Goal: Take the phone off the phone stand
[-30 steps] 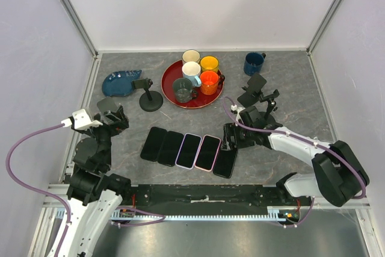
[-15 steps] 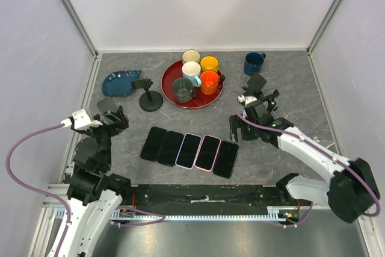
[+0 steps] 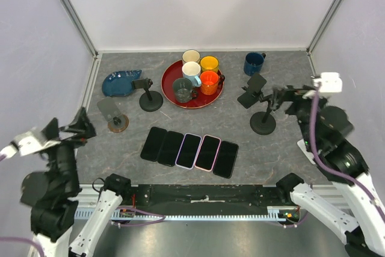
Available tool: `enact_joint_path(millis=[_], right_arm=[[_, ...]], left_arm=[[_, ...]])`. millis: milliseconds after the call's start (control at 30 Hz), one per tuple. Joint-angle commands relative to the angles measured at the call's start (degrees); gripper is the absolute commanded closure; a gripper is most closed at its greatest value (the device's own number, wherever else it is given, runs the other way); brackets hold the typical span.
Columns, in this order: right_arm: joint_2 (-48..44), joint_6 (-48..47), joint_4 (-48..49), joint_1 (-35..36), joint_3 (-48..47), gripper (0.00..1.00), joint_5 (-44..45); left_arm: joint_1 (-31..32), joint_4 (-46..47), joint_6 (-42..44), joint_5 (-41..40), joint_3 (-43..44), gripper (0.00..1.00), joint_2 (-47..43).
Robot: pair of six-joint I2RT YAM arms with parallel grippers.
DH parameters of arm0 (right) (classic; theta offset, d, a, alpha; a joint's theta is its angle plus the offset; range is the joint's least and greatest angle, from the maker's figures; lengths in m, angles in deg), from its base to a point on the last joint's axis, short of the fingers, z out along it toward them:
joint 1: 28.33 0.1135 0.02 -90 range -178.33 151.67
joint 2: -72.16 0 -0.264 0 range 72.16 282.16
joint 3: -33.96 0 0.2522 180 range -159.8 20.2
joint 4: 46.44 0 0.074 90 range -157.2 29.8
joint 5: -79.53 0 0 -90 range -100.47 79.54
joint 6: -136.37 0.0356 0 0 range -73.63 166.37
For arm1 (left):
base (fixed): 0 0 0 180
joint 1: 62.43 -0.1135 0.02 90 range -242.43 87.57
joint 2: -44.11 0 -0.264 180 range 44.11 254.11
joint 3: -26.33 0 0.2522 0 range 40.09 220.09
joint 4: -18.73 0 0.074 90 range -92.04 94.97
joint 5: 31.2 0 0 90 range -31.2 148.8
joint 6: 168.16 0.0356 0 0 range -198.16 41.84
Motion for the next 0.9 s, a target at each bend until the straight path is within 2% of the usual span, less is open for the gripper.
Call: enact_joint_path(millis=[0,133,267,400,867], right_arm=[[-7.0,-6.4,4.0,0.0,0.3,0.02,13.5],[-14.0,-9.4,8.2,0.0,3.6,0.02,17.6],[-19.6,-11.3,11.7,0.0,6.2,0.02,19.6],[-20.5,-12.0,13.0,0.0,7.6,0.02,19.7],[-19.2,-12.6,13.6,0.0,7.9,0.02,20.4]], left_arm=[[-0.3,-1.2,7.0,-2.6,6.7,0.0,-2.4],[-0.4,1.0,10.1,-3.2,8.4,0.0,-4.7],[-0.4,5.3,12.1,-0.1,7.0,0.0,-9.3],[-0.4,7.5,12.7,1.3,5.4,0.0,-11.3],[-0.4,8.1,12.7,-1.7,3.5,0.0,-12.6]])
